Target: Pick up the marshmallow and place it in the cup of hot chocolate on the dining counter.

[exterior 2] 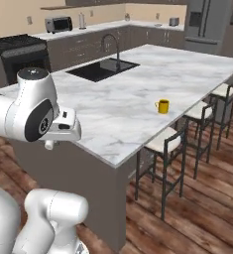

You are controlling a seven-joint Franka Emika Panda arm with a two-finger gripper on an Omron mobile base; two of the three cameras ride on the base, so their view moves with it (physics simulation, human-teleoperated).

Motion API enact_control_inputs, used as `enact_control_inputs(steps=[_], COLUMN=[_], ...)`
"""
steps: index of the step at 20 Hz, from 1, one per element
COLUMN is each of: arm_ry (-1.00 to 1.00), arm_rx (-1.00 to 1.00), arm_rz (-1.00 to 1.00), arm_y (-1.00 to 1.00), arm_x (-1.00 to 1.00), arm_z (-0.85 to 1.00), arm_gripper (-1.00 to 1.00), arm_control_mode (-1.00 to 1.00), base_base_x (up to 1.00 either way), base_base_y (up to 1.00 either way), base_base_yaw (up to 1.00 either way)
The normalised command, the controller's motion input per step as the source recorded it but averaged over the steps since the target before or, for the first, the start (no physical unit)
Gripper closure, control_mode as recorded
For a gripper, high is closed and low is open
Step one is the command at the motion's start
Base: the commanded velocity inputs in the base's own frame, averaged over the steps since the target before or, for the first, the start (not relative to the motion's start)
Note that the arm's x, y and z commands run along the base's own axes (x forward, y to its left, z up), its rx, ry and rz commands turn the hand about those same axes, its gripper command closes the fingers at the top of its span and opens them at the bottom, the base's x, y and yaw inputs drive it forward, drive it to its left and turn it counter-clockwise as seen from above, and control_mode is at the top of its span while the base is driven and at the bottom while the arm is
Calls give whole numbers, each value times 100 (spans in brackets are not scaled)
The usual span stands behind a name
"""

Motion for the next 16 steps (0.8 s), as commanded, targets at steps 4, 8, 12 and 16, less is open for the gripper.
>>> enact_control_inputs(steps=[4,8,12,16], arm_ry=[0,0,0,0], arm_rx=[0,0,0,0], arm_rz=[0,0,0,0], arm_y=[0,0,0,0], arm_x=[0,0,0,0], arm_z=[0,0,0,0], arm_gripper=[100,100,100,100], arm_control_mode=[100,100,100,100], base_base_x=[8,15,16,18], base_base_y=[-100,-100,-100,-100], base_base_yaw=[45,51,50,44])
